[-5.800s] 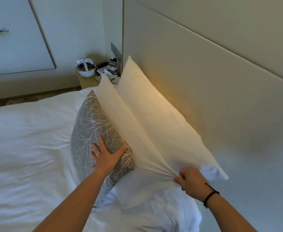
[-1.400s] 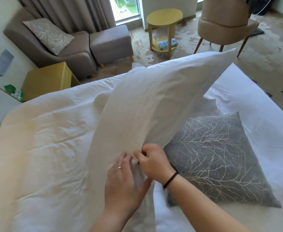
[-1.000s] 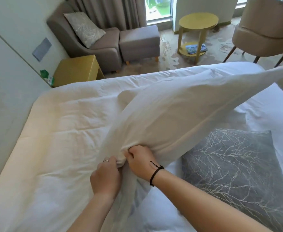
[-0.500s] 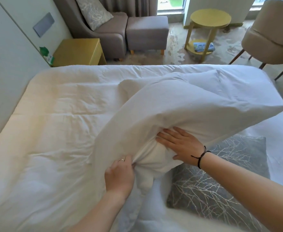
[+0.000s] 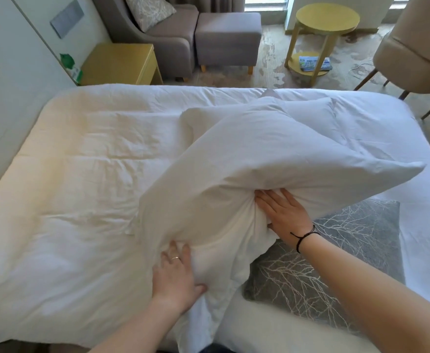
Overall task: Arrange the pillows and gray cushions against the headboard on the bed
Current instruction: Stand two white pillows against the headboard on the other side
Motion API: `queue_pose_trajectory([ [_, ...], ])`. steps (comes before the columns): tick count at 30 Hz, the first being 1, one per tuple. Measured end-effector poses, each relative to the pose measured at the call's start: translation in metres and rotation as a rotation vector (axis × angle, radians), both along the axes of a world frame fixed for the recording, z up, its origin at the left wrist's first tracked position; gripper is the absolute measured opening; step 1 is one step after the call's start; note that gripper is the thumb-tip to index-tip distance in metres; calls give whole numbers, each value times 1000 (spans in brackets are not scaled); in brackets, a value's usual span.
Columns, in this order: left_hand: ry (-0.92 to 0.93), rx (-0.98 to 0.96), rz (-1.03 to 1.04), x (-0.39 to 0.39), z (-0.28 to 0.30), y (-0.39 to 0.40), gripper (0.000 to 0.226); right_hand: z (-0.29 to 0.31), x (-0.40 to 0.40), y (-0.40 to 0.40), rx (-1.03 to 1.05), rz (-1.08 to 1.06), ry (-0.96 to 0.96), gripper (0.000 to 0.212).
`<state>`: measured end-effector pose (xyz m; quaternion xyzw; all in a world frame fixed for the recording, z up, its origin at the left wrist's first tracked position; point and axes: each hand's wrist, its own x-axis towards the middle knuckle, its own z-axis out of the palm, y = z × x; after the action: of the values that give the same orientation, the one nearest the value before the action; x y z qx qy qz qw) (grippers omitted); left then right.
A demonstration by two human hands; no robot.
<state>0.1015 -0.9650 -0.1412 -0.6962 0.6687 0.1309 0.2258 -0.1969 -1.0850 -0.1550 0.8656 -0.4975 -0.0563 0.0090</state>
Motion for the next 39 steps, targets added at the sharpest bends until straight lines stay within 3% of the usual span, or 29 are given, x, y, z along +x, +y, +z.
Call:
queue_pose_trajectory([
  [2,34,-3,44,-3,-6,5,119,-4,-1,3,18,-8,16,89],
  [5,34,-4,53,-15,-12,10,115,-13,-4,6,-62,12,-22,70],
  [7,-14,-29,-51,-13,-14,9,84,-18,-5,9,-127,35,-52,51],
  [9,-27,27,-132,-4,-20,8,50,-21,-5,14,-148,22,-67,48],
  [12,0,118,-144,8,-32,17,32,-26,-3,23,-175,-50,-128,44],
  [16,37,95,-176,13,-39,25,31,-23,2,25,-154,-154,-180,15],
  [21,47,-27,-217,40,-27,22,33,-7,11,25,77,-263,-165,17],
  [29,20,-199,-146,128,27,-11,36,41,44,37,219,-243,-210,7],
  [35,-66,-401,-14,243,107,-99,33,101,159,42,261,-321,-474,43],
  [39,31,-642,163,314,166,-145,48,134,273,33,384,-419,-539,41],
])
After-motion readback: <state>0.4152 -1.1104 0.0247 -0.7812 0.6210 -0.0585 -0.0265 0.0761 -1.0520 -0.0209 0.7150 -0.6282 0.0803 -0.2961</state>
